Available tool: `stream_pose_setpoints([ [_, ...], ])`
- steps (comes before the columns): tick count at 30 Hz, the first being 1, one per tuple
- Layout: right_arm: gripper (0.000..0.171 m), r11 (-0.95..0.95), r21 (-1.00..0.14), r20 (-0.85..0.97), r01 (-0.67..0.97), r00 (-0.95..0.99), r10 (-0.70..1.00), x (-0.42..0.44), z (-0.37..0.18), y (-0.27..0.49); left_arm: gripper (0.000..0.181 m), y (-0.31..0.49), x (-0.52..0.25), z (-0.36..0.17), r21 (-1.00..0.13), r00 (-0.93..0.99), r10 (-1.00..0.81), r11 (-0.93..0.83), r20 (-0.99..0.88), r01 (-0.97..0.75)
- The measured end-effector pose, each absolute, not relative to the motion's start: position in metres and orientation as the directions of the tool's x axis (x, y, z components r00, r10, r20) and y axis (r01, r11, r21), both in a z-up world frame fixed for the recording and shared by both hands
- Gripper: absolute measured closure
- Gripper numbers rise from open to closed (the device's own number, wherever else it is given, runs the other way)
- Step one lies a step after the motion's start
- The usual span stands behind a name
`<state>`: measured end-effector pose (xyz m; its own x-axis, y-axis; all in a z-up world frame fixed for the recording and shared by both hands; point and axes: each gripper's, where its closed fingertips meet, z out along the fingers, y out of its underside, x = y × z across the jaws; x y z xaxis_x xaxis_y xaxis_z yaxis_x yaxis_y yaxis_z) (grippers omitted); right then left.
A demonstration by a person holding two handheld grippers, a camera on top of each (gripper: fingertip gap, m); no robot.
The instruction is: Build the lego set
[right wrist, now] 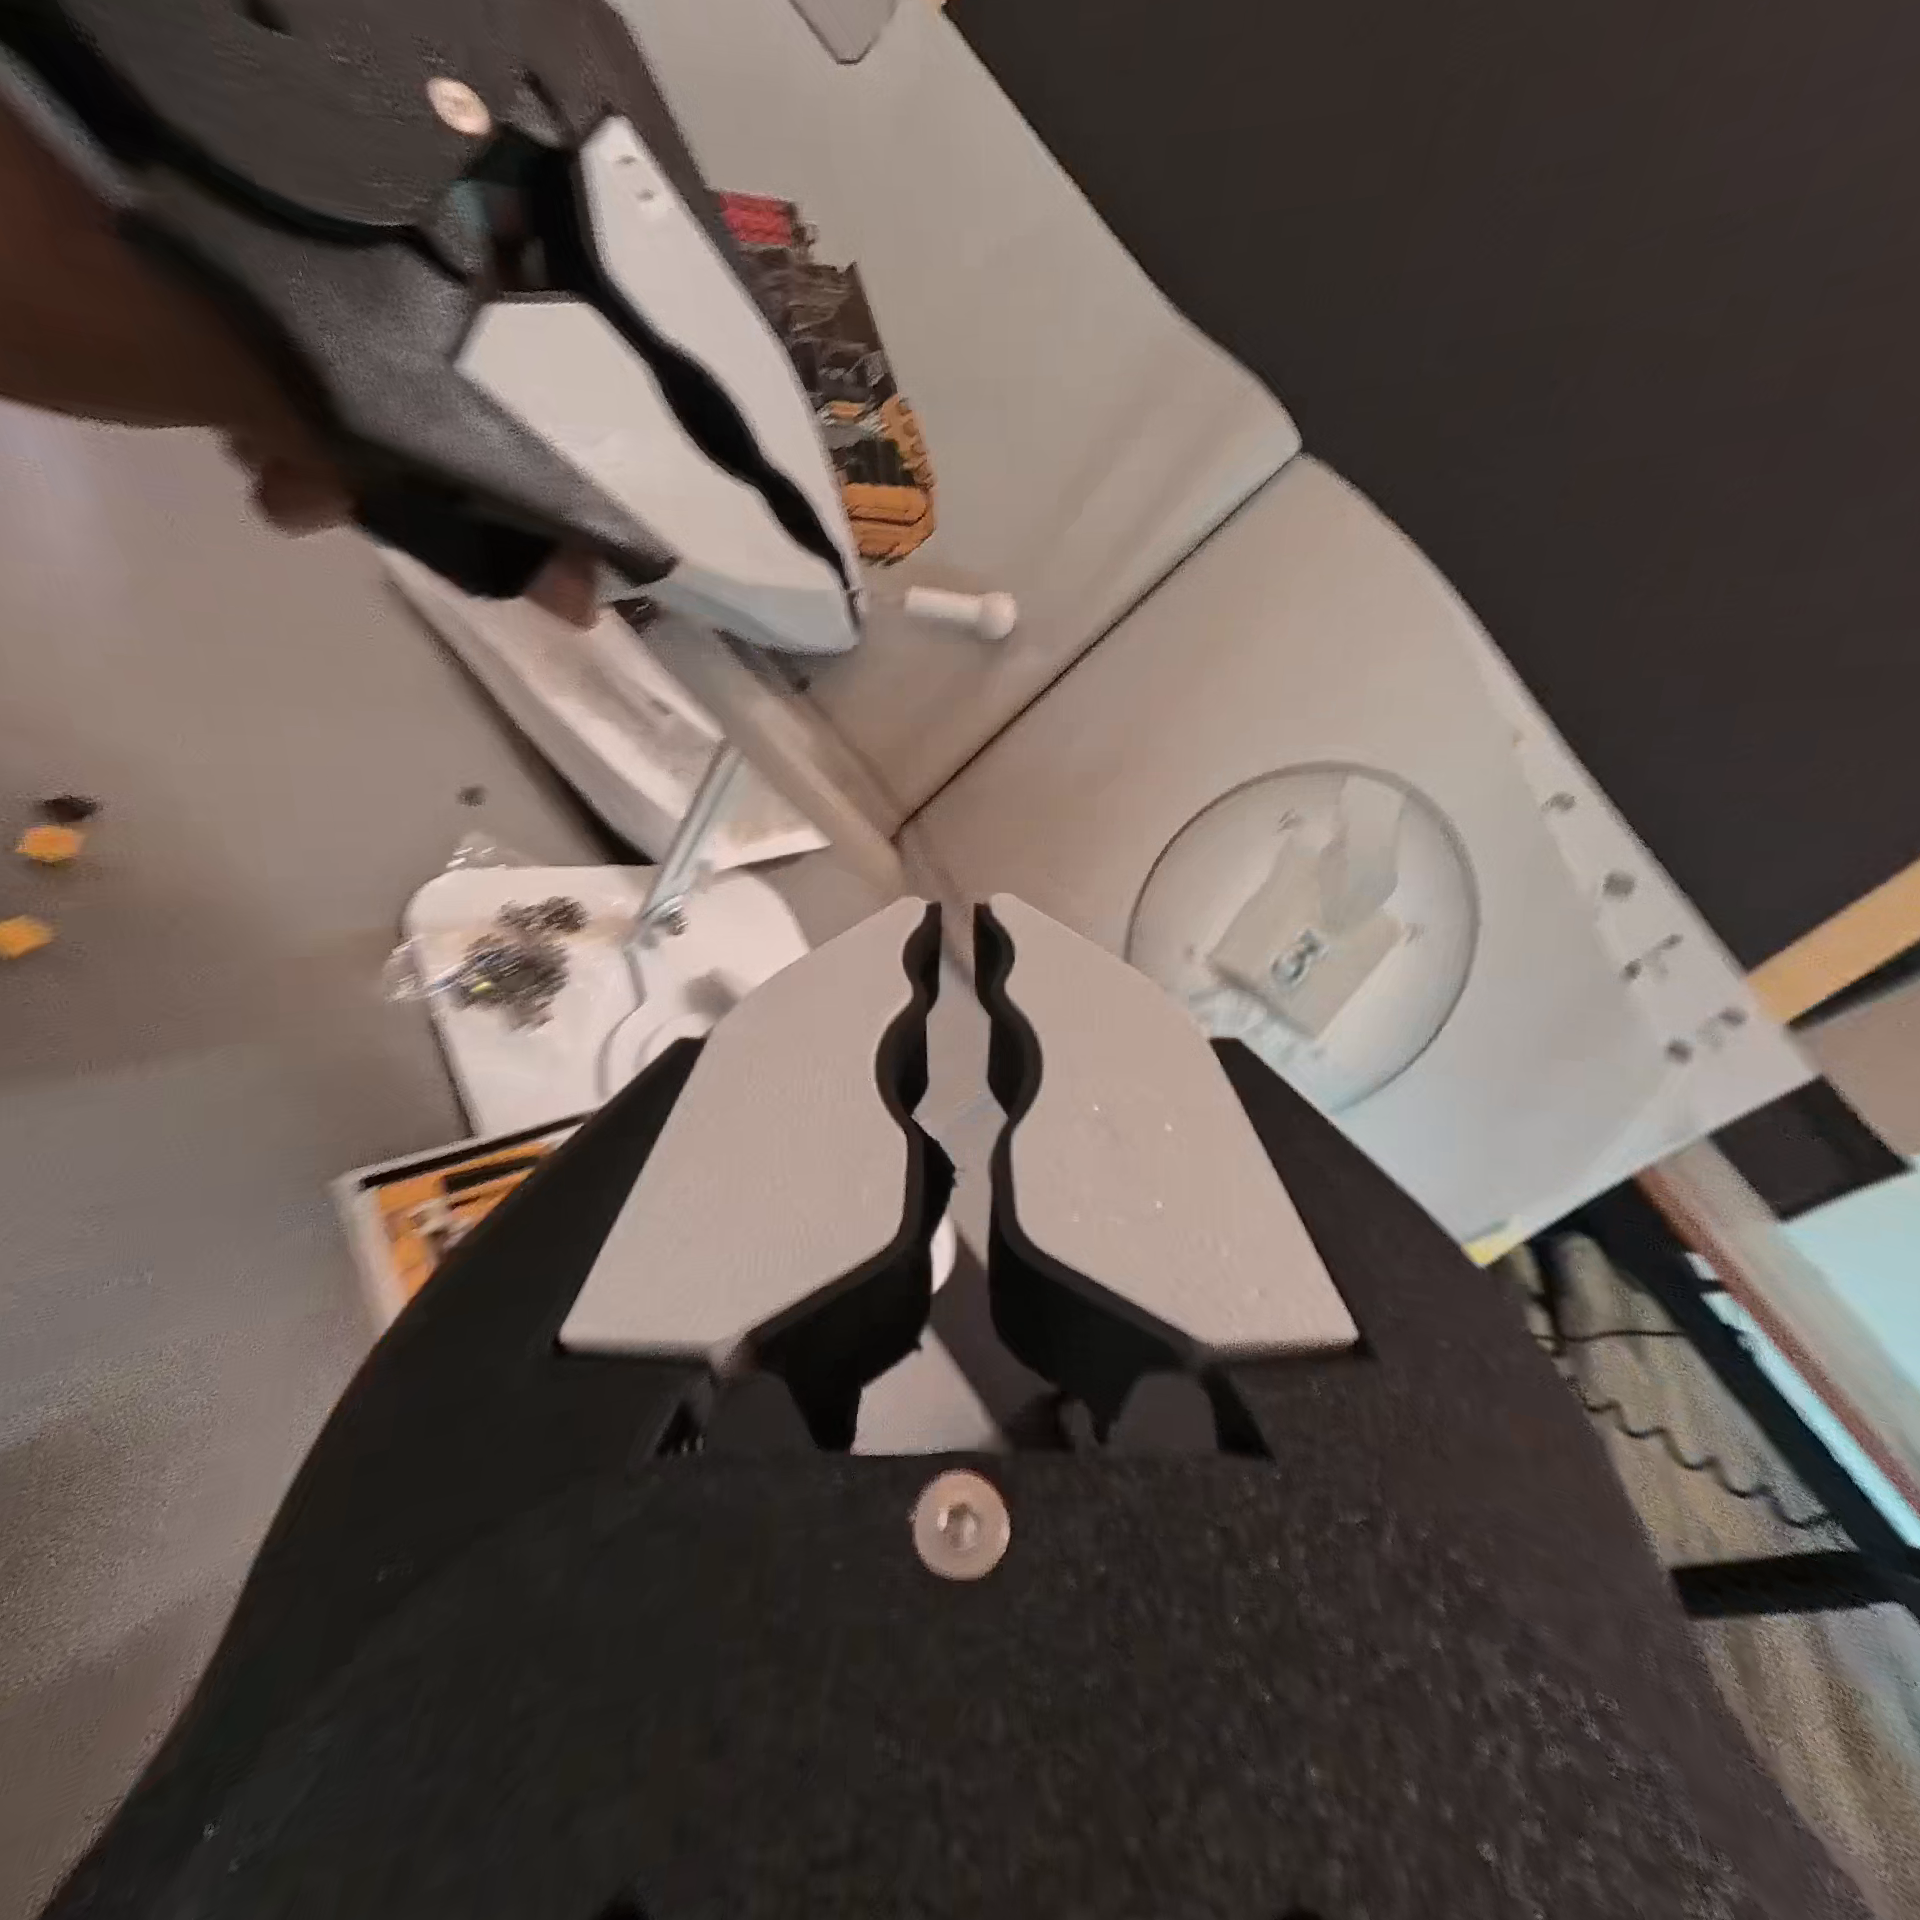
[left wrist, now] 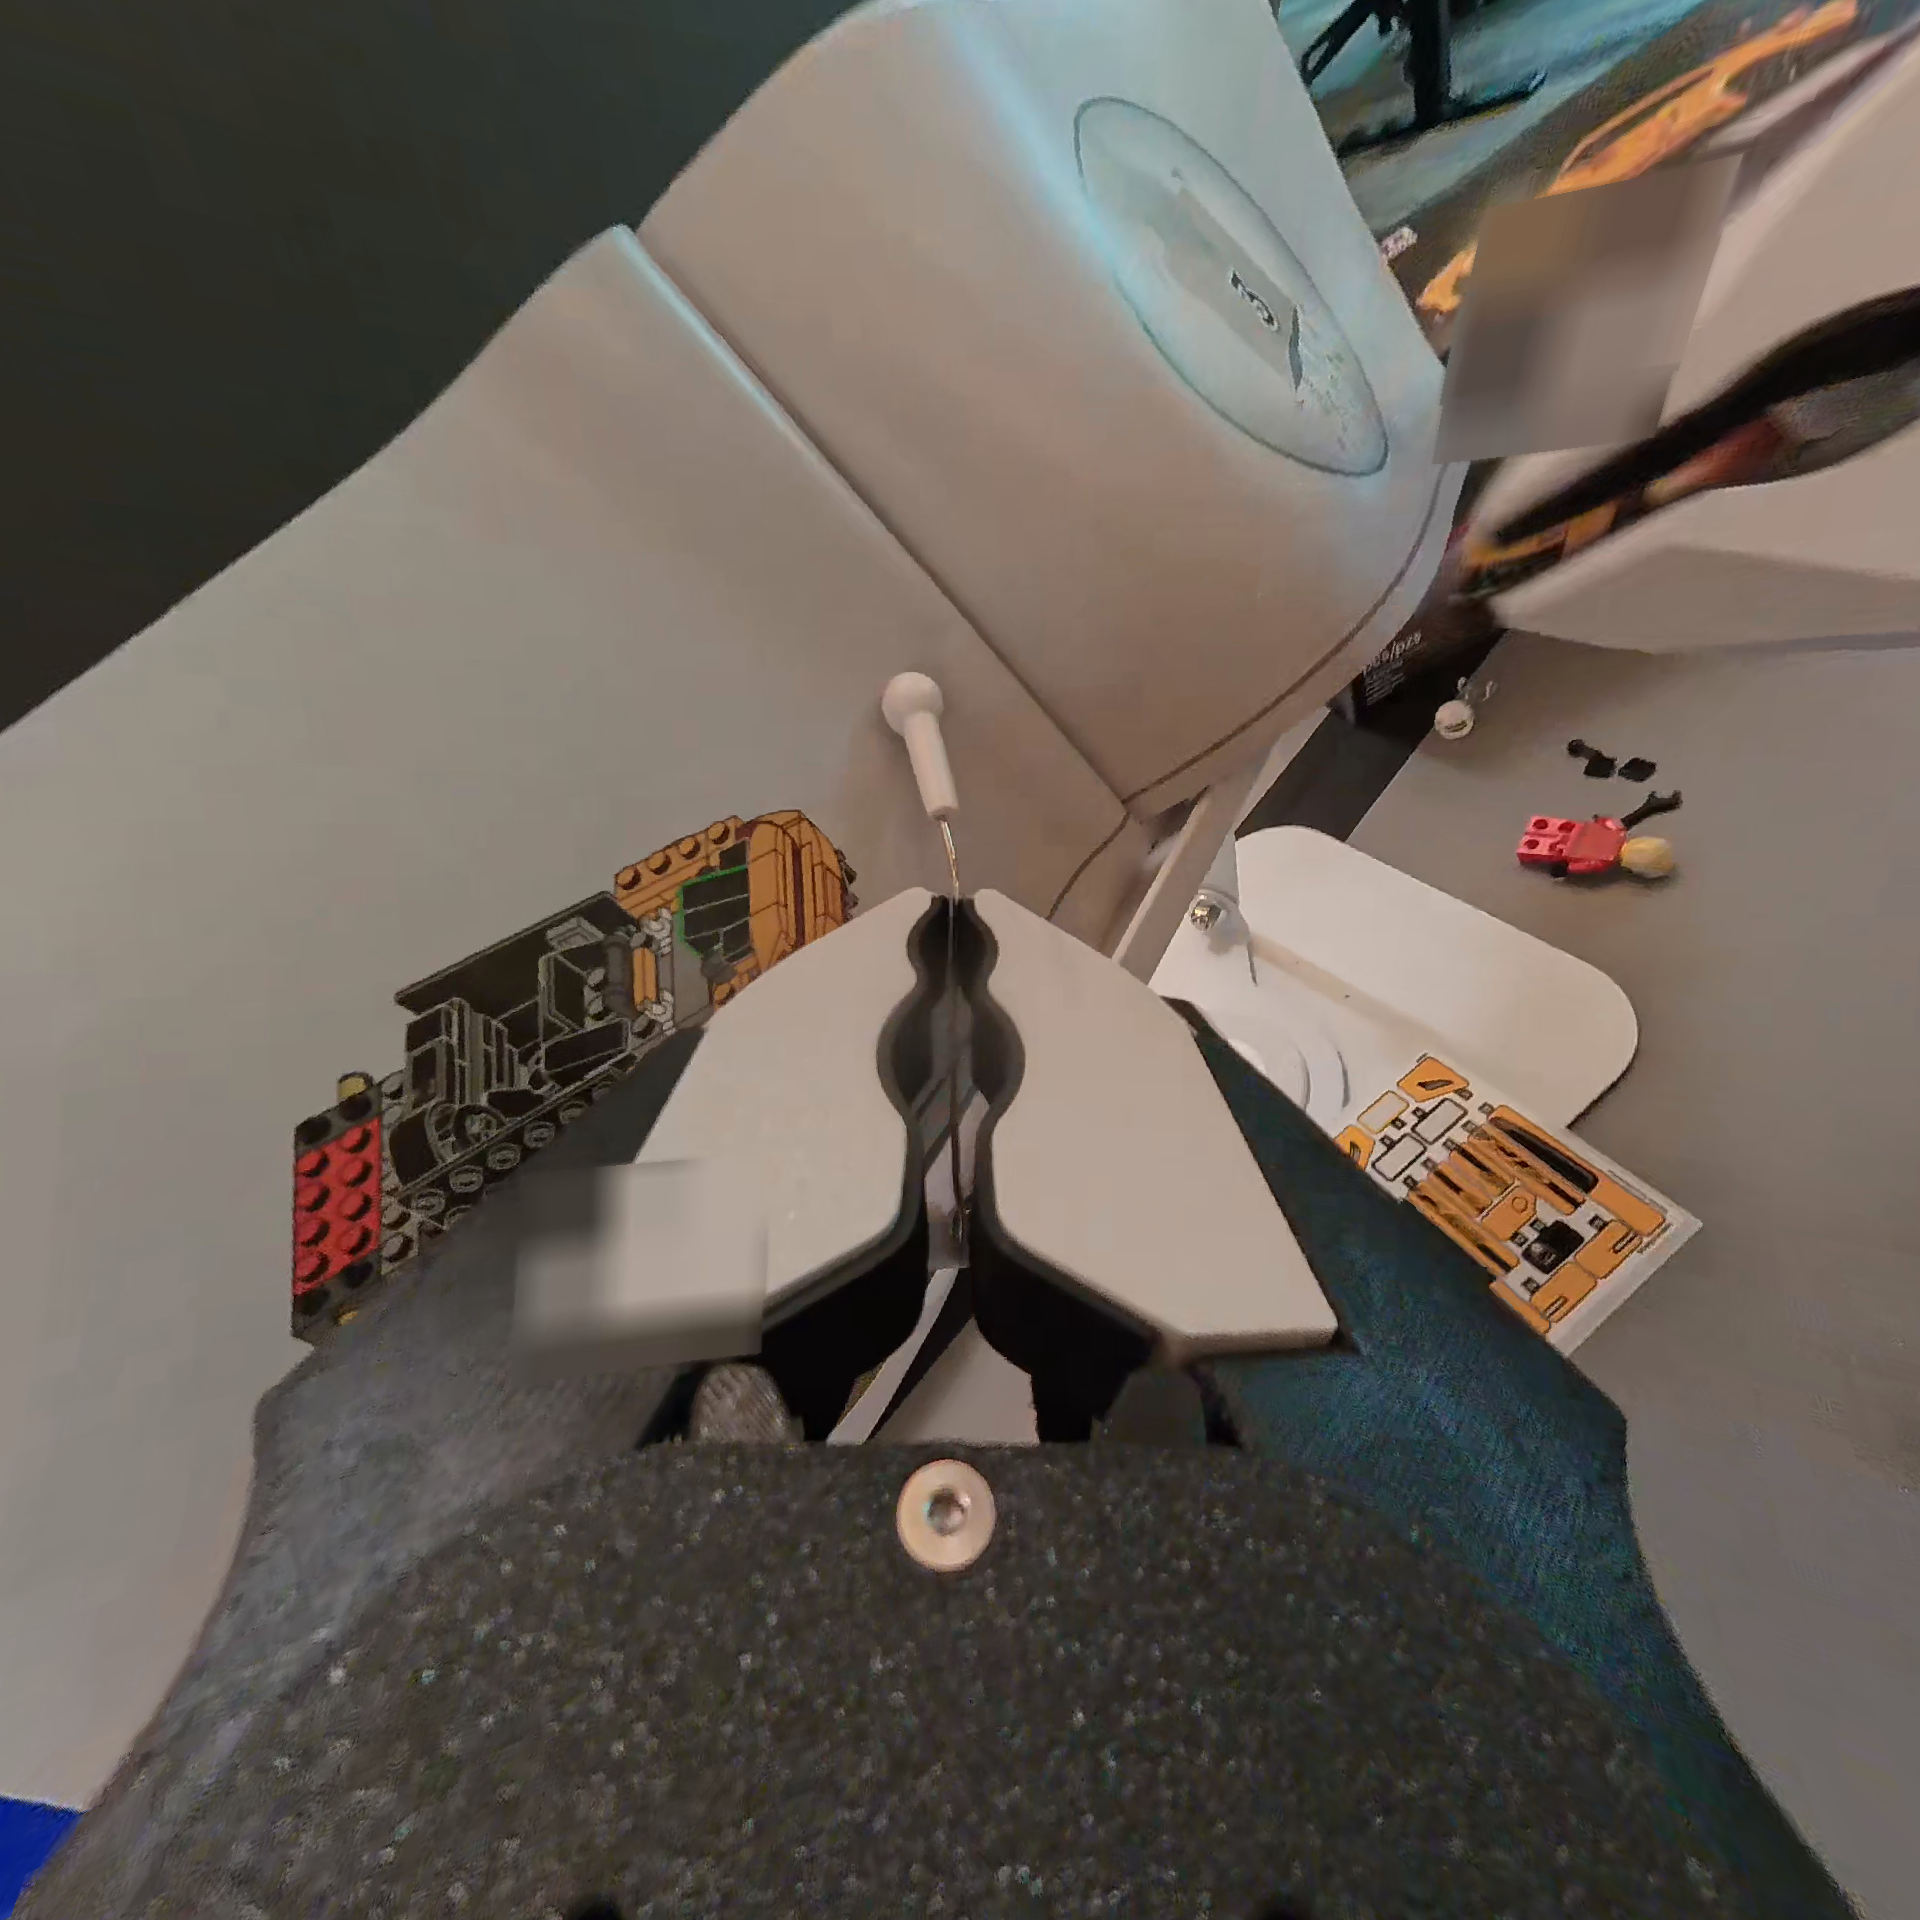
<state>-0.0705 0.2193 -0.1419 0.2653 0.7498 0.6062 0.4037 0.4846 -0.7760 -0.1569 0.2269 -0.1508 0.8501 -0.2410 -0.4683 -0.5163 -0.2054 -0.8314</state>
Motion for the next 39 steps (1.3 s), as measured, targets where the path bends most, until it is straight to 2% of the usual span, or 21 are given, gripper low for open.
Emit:
stream_pose_setpoints([
  [1, 0.166, 0.472, -0.786, 0.587, 0.4, 0.244, 0.772, -0.061, -0.15, 0.211, 0.179, 0.225, -0.156, -0.152, -0.828, 0.847, -0.244, -0.207, -0.472, -0.521],
  [6, 0.16, 0.399, -0.807, 0.444, 0.435, 0.003, 0.896, -0.012, -0.216, 0.152, 0.147, 0.191, -0.138, -0.16, -0.857, 0.862, -0.294, -0.194, -0.414, -0.478],
  [7, 0.158, 0.378, -0.811, 0.397, 0.446, -0.055, 0.916, -0.003, -0.23, 0.138, 0.151, 0.182, -0.133, -0.163, -0.863, 0.862, -0.31, -0.187, -0.402, -0.47],
  [10, 0.152, 0.314, -0.835, 0.284, 0.452, -0.134, 0.949, 0.019, -0.257, 0.112, 0.147, 0.162, -0.133, -0.173, -0.84, 0.85, -0.281, -0.196, -0.445, -0.505],
  [14, 0.146, 0.253, -0.862, 0.174, 0.44, -0.213, 0.961, 0.032, -0.274, 0.088, 0.146, 0.121, -0.083, -0.201, -0.876, 0.812, -0.526, -0.232, -0.253, -0.424],
  [17, 0.138, 0.275, -0.844, 0.158, 0.46, -0.277, 0.948, 0.037, -0.282, 0.076, 0.134, 0.08, -0.046, -0.233, -0.872, 0.735, -0.673, -0.308, -0.083, -0.38],
  [20, 0.128, 0.284, -0.827, 0.127, 0.485, -0.33, 0.935, 0.039, -0.288, 0.064, 0.115, 0.048, -0.025, -0.266, -0.849, 0.688, -0.725, -0.372, 0.013, -0.376],
  [24, 0.116, 0.305, -0.791, 0.112, 0.531, -0.364, 0.925, 0.039, -0.305, 0.057, 0.093, 0.028, -0.02, -0.307, -0.783, 0.671, -0.742, -0.406, -0.018, -0.471],
  [28, 0.11, 0.315, -0.766, 0.105, 0.561, -0.374, 0.921, 0.037, -0.316, 0.052, 0.079, 0.02, -0.014, -0.332, -0.722, 0.629, -0.777, -0.435, 0.0, -0.538],
  [30, 0.11, 0.32, -0.76, 0.108, 0.566, -0.375, 0.921, 0.036, -0.319, 0.051, 0.082, 0.017, -0.014, -0.341, -0.692, 0.616, -0.787, -0.436, -0.017, -0.576],
  [34, 0.112, 0.322, -0.752, 0.112, 0.575, -0.37, 0.922, 0.036, -0.324, 0.053, 0.117, 0.017, -0.015, -0.343, -0.676, 0.61, -0.79, -0.418, -0.059, -0.607],
  [39, 0.117, 0.339, -0.754, 0.134, 0.562, -0.374, 0.918, 0.038, -0.324, 0.054, 0.117, 0.02, -0.016, -0.338, -0.655, 0.599, -0.78, -0.361, -0.179, -0.664],
])
